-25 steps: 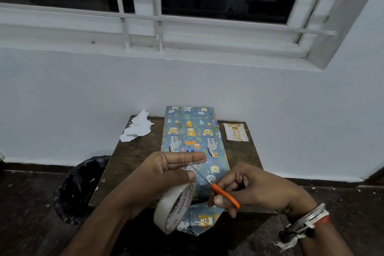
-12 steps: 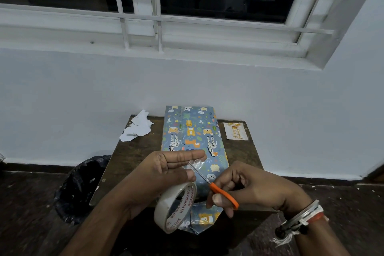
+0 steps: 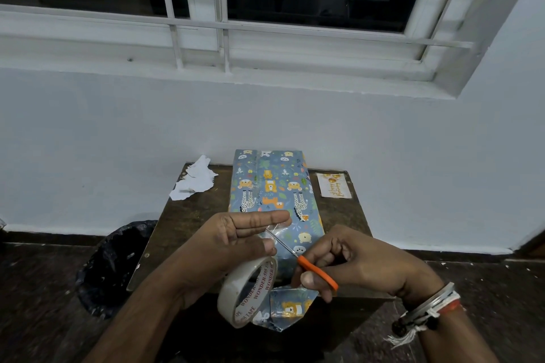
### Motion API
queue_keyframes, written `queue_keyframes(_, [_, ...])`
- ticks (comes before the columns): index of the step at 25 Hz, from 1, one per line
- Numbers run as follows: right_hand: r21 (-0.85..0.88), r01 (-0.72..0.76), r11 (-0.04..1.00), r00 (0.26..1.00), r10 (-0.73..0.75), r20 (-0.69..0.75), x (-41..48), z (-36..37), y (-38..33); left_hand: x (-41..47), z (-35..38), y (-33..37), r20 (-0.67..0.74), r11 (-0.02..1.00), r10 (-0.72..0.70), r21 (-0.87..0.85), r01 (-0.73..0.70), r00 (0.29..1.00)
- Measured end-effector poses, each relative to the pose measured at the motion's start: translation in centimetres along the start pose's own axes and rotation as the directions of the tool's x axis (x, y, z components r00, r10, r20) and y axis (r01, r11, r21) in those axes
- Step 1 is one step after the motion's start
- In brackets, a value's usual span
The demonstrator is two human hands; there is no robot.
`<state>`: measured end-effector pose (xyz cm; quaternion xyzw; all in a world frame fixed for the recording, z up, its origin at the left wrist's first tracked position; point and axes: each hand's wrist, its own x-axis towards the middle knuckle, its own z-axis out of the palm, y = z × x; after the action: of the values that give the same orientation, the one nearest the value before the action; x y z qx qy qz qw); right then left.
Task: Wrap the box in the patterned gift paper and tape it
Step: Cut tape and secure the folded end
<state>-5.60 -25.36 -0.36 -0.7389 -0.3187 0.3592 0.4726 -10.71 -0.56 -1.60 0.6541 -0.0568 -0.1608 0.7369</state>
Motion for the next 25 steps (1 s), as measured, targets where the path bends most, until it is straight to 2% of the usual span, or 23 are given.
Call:
queue_keyframes(19, [-0.003, -0.01, 1.0, 0.999, 0.01, 0.041, 0.1, 0.3, -0.2, -0.1, -0.8, -0.3, 0.048, 0.999, 0.05, -0.006, -0.05, 0.998])
queue_keyframes(22, [-0.011, -0.009, 1.0, 0.997, 0.008, -0.082, 0.0, 0.4, -0.2, -0.3, -1.6, -0.3, 0.056, 0.998, 0.055, 0.009, -0.055, 0.997])
queue_keyframes(24, [-0.001, 0.007, 1.0, 0.968, -0.007, -0.25, 0.1, 0.3, 0.1, -0.6, -1.8, -0.1, 0.057, 0.998, 0.063, 0.005, -0.063, 0.996])
queue_keyframes(25, [-0.015, 0.004, 1.0, 0.929, -0.01, -0.371, 0.3, 0.3, 0.3, -0.7, -1.8, -0.1, 0.039, 0.998, 0.067, 0.001, -0.067, 0.997])
